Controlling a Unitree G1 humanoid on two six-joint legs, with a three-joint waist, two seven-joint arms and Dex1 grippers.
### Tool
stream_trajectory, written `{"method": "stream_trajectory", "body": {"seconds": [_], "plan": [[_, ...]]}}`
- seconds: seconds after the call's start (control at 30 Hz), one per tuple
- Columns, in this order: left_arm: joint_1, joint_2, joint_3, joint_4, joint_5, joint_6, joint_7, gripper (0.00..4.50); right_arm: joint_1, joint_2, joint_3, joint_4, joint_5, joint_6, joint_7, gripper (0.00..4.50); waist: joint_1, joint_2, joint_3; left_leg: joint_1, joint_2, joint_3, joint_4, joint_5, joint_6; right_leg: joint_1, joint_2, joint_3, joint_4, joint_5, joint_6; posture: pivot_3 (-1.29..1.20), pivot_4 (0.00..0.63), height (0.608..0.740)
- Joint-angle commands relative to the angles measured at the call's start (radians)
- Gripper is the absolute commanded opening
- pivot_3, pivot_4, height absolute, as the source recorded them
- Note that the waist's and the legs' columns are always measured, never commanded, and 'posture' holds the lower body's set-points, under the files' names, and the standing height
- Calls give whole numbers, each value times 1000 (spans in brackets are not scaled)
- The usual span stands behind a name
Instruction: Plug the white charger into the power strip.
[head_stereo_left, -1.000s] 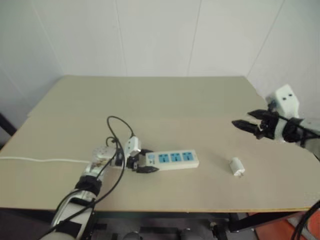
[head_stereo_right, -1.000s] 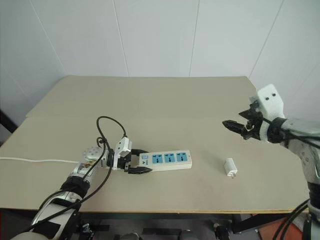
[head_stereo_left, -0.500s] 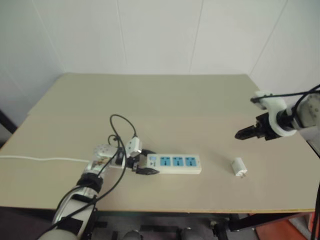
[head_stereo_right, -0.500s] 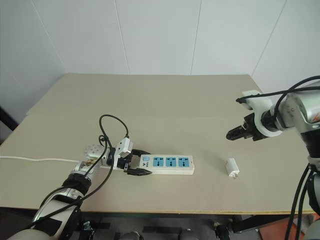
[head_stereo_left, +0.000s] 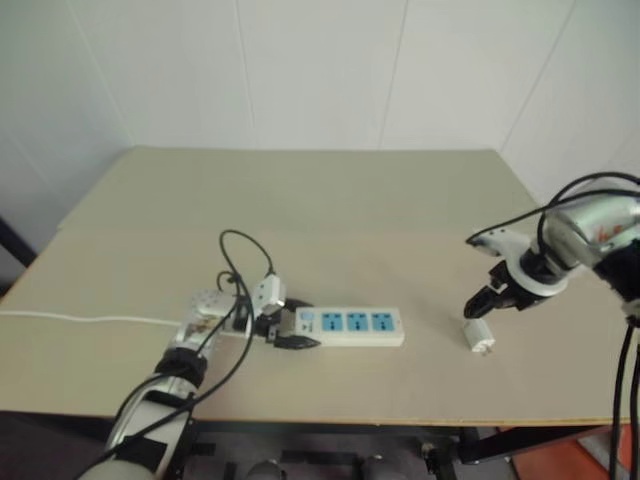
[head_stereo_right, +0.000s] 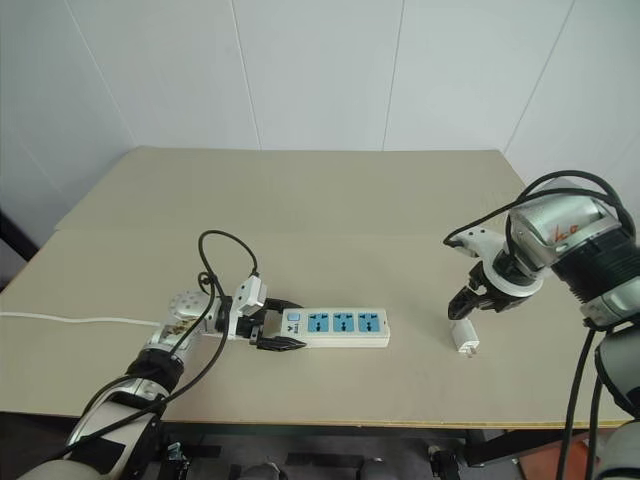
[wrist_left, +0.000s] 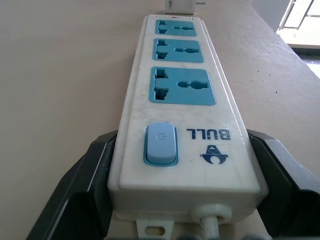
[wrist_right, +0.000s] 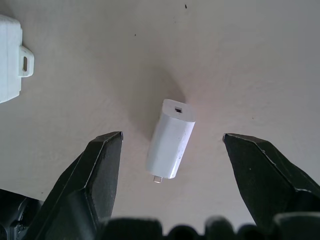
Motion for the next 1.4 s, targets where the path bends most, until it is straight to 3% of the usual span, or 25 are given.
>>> {"method": "stream_trajectory", "body": {"seconds": [0.03, 0.77, 1.4], "plan": [[37, -3, -31, -1, 45, 11, 30, 3310, -2, 19, -25, 19, 12, 7, -21, 3819, -1, 0, 0, 0, 0, 0, 0, 0, 0, 0, 0, 0, 0, 0, 0, 0, 150, 740], [74, 7, -44, -77, 29, 63, -2, 3310, 91, 139, -128, 104, -37, 7, -98, 3819, -4, 1, -1, 0, 0, 0, 0, 0, 0, 0, 0, 0, 0, 0, 0, 0, 150, 740], [63, 14, -45, -78, 33, 61, -22, 3310, 148, 145, -139, 35, -61, 7, -82, 3819, -5, 1, -1, 0, 0, 0, 0, 0, 0, -1, 0, 0, 0, 0, 0, 0, 150, 740]]}}
